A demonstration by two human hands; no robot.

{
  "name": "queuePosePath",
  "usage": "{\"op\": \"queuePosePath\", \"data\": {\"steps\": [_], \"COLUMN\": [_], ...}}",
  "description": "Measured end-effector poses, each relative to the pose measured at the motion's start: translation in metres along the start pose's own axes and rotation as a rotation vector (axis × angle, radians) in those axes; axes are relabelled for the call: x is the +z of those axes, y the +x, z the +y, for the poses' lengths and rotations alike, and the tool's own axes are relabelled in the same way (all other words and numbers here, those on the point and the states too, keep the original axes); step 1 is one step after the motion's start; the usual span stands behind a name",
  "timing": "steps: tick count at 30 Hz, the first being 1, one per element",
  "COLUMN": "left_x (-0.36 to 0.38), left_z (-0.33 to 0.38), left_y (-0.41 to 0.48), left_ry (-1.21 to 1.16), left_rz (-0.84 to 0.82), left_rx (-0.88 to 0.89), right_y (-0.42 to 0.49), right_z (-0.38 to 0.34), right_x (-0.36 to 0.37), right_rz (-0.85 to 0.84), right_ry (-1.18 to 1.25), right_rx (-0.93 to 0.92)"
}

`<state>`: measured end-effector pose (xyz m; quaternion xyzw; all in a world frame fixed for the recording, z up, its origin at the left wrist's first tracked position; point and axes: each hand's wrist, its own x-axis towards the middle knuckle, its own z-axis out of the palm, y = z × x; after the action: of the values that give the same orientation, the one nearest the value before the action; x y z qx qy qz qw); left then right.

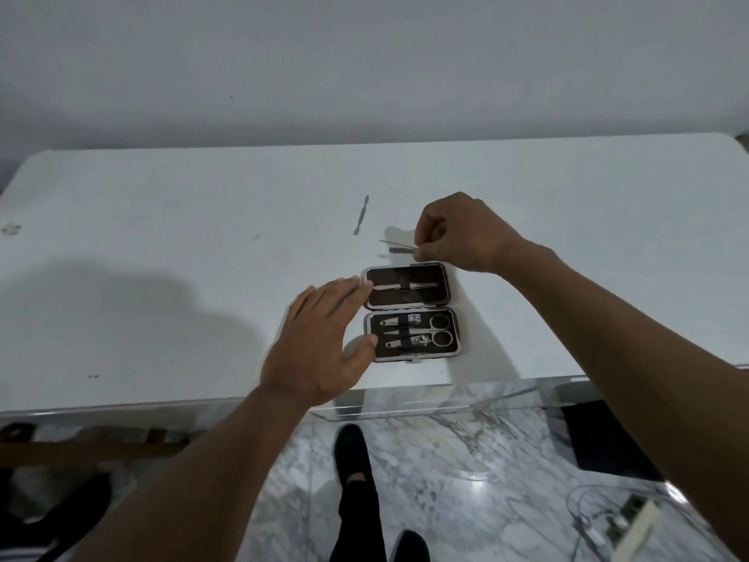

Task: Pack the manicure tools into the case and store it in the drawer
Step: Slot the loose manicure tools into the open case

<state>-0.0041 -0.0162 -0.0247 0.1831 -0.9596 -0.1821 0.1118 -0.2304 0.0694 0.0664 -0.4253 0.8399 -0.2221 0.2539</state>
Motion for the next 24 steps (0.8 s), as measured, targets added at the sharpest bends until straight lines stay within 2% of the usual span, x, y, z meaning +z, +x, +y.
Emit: {"op": "queuePosePath", "data": {"steps": [8,24], "left_x": [0.0,0.001], "left_z": [0.002,0.0], "left_y": [0.0,0.0], "left_ry": [0.014,0.023], "left_rz": [0.0,0.003], "left_rx": [-0.009,-0.011], "right_y": [-0.034,-0.041], "right_z": [0.012,0.016], "right_x": [0.006,0.012], "right_rz": [-0.092,-0.07], "right_ry": [-0.061,-0.183], "right_rx": [-0.016,0.024]}}
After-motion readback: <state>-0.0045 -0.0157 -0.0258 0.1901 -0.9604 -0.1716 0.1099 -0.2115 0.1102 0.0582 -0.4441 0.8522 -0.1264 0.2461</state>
